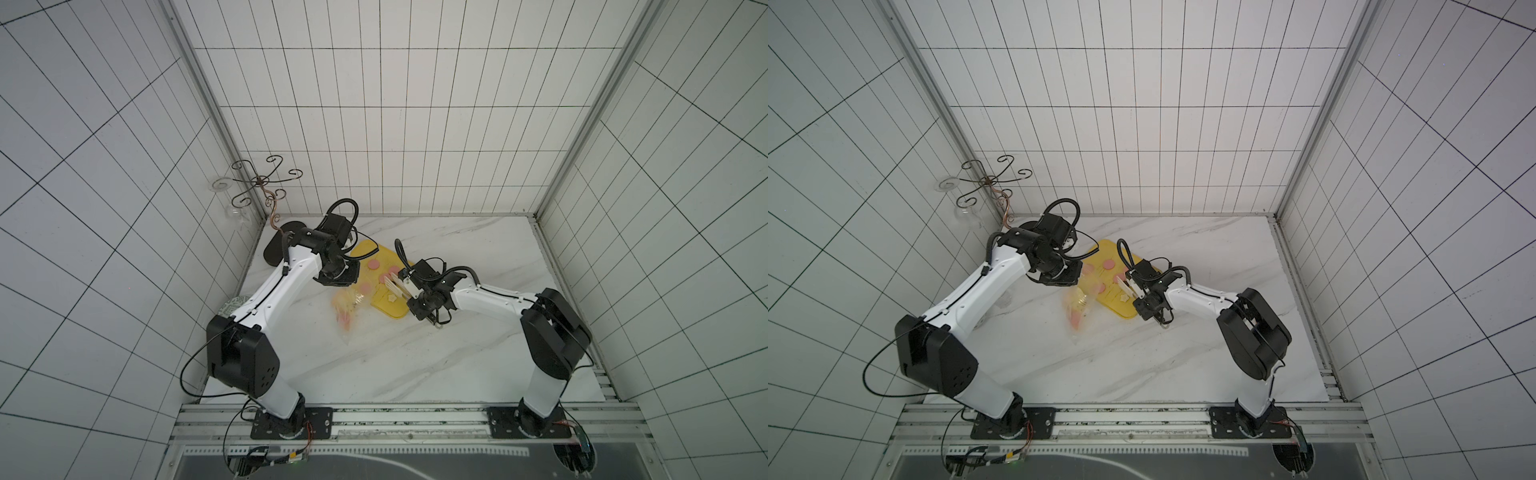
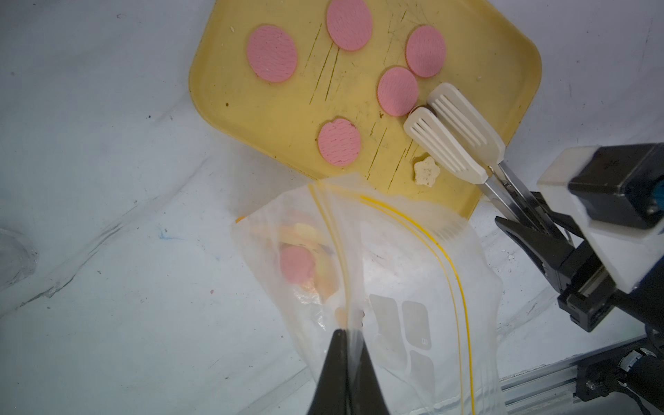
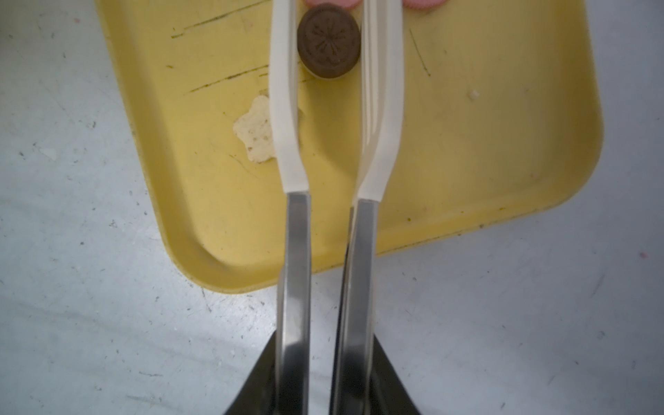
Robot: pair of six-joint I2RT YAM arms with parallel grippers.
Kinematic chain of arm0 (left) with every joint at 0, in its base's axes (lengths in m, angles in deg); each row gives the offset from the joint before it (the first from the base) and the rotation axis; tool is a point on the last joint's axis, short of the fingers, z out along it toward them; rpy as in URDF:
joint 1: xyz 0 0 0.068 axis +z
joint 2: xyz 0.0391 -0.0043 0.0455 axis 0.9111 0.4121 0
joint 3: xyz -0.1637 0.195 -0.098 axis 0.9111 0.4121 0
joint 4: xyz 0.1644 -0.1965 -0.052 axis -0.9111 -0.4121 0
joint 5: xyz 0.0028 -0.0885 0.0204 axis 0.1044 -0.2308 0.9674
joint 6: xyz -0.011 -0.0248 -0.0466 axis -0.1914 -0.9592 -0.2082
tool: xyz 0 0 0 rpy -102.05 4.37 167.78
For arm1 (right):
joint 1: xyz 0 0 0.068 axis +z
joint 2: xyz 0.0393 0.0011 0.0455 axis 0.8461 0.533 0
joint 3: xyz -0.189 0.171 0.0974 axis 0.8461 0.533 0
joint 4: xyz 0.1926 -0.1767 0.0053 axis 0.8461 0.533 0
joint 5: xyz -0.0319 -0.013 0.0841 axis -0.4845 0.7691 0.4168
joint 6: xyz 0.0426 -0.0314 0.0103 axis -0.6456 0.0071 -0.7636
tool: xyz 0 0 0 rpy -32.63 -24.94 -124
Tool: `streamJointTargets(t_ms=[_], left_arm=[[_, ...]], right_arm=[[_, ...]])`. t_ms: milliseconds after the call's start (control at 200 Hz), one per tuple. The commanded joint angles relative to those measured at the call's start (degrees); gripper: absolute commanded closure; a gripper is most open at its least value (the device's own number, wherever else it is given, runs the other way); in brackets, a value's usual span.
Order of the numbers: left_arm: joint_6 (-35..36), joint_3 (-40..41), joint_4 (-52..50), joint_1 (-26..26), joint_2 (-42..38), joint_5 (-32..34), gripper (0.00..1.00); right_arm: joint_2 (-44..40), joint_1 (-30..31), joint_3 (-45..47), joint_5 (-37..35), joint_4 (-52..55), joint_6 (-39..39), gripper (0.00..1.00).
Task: Put the cookies into a resealable bag to prevent moisture
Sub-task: Pick up the cookie from the tray, then place the cookie in the ziploc bag.
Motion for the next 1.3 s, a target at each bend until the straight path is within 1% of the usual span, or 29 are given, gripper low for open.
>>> streamJointTargets(t_ms=[0,190,305,460,640,740,840,1155,1299], left_arm=[[0.76,0.13,0.6,0.26,-1.41,-0.4,1.0],[0.8,-0.14,0.91,0.24,-0.78,-0.66,1.0],[0.88,-0.56,1.18,0.27,-0.17,-0.89,1.0],[0.97,-1.45,1.28,0.16,0.71,-1.11,1.0],[0.8,-2.4,1.2,0.08,1.41,-1.02,1.0],[0.8,-2.67,1.2,0.17,1.44,-0.75,1.0],[0.61,-3.19,1.11,0.11,1.18,-0.75,1.0],[0.36,-2.93,0.93,0.01,0.45,-2.07,1.0],[0.41,-3.61,0.88,-0.08,0.7,-2.48,1.0]], right_arm=[[-1.42,0.38,-5.04,-1.0,1.38,-0.15,0.7],[-5.98,0.31,-3.39,-2.23,2.17,-0.77,0.71],[-11.21,0.44,-2.94,-2.08,3.0,-1.33,0.71],[-18.49,1.52,-3.16,0.58,2.9,-2.51,0.71],[-22.41,5.21,-4.93,3.65,2.69,-3.97,0.71],[-23.45,6.43,-5.42,5.74,1.68,-5.53,0.71],[-22.58,7.6,-5.25,8.18,1.62,-6.23,0.72],[-21.6,8.72,-6.38,8.7,0.07,-5.62,0.72],[-20.55,9.27,-6.48,9.35,0.06,-5.17,0.7]])
